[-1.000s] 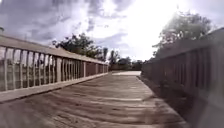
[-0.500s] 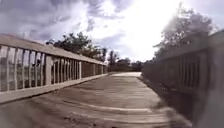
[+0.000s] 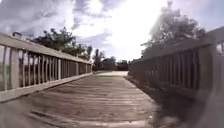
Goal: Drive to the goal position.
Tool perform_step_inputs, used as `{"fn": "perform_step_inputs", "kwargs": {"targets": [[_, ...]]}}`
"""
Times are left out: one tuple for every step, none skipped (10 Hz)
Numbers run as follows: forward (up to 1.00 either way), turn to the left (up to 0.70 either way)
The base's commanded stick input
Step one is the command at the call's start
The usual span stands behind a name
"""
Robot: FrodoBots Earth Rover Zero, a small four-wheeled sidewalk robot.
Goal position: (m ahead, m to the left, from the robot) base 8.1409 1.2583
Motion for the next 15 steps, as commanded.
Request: {"fn": "perform_step_inputs", "kwargs": {"targets": [[0.95,0.0],[0.95,0.0],[0.95,0.0],[0.95,0.0],[0.95,0.0],[0.95,0.0],[0.95,0.0],[0.95,0.0],[0.95,0.0],[0.95,0.0],[0.95,0.0],[0.95,0.0],[0.95,0.0],[0.95,0.0],[0.95,0.0]]}}
